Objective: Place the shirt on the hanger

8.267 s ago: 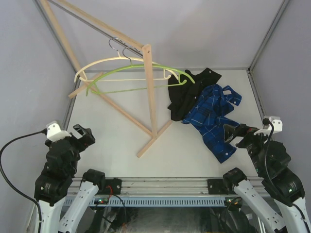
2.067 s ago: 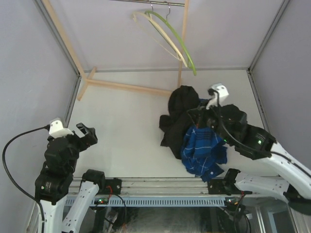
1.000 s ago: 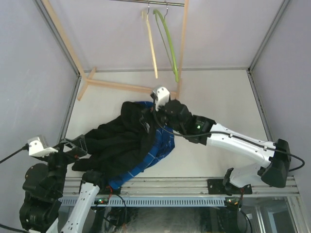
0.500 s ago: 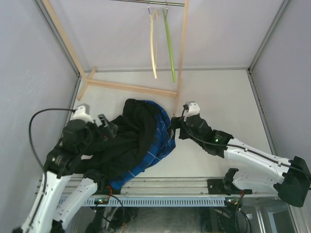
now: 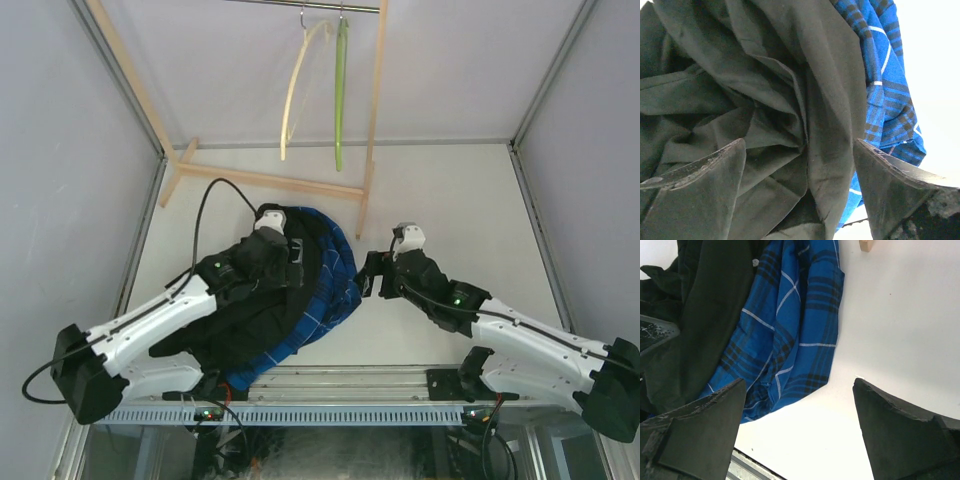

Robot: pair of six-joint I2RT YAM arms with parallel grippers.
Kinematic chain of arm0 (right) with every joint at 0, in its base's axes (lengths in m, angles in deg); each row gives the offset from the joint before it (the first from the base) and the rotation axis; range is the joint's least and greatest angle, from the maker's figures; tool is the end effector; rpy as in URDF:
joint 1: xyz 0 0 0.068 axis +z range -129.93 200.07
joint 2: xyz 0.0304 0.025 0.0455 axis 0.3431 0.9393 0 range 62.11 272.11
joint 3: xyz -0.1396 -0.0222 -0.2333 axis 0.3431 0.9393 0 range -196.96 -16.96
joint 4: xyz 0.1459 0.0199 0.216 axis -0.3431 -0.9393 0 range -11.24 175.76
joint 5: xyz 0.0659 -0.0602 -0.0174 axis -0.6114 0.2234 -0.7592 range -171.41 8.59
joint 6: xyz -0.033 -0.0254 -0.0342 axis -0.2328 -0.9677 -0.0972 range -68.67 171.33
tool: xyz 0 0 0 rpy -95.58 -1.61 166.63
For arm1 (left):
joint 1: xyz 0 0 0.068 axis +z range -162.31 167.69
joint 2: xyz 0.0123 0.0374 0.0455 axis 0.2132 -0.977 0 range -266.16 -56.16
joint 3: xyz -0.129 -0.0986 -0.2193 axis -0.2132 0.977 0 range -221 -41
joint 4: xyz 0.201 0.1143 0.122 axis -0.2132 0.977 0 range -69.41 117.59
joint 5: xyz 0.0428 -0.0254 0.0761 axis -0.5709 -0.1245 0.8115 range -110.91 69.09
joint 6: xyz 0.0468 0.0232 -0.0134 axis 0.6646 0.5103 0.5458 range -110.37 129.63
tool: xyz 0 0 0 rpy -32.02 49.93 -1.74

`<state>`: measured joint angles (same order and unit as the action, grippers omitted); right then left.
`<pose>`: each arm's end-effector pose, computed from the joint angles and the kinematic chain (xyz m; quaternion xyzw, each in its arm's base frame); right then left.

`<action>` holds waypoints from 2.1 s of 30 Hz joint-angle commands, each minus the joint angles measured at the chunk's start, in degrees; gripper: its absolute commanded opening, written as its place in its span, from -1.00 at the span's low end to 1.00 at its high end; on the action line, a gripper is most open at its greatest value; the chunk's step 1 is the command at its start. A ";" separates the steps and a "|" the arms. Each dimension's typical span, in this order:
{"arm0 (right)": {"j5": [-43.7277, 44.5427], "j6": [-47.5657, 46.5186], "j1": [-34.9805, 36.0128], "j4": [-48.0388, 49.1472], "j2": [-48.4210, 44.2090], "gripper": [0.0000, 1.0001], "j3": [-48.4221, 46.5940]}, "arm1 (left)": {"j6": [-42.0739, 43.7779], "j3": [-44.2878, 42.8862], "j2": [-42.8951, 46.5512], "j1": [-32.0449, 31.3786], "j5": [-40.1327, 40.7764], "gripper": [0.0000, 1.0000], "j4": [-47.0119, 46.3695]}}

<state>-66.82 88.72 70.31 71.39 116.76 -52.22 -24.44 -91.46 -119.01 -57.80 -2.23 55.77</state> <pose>0.1402 0.1545 0.2439 -0.0384 0.8760 0.2429 0.4149 0.1654 -0.1521 0.2750 0.0331 0.9211 -0.1122 0.3712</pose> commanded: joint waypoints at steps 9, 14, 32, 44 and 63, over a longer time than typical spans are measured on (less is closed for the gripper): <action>-0.97 1.72 -0.62 2.35 -2.22 0.73 2.35 | -0.54 1.98 -9.85 -0.47 -7.42 0.02 -9.94; 0.02 1.80 -0.58 1.42 -3.82 0.71 2.86 | -0.61 0.68 -5.23 -0.17 -4.00 -0.93 -5.51; -3.18 -5.76 6.47 17.30 -4.88 0.81 0.32 | 12.27 -41.19 15.82 9.11 1.95 -1.00 22.35; -12.09 -19.74 18.34 54.13 7.73 0.99 -9.30 | 13.46 -37.51 12.98 9.02 -14.73 -1.00 17.29; -9.28 -11.59 17.76 48.23 34.09 0.79 -27.82 | 13.15 -30.51 16.67 9.00 -21.11 -1.00 11.50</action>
<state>-79.32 74.64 88.19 122.84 149.37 -77.58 -11.76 -122.32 -104.63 -48.80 -20.13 74.66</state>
